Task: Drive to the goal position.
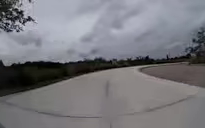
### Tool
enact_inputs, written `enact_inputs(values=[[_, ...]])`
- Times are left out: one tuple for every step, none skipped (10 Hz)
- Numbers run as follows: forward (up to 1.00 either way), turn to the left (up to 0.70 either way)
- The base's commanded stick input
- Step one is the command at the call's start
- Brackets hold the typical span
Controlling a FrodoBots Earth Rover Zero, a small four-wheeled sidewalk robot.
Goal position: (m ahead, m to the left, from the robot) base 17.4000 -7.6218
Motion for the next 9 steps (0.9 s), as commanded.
enact_inputs(values=[[0.85,0.0],[0.85,0.0],[0.85,0.0],[0.85,0.0],[0.85,0.0],[0.85,0.0],[0.85,0.0],[0.85,0.0],[0.85,0.0]])
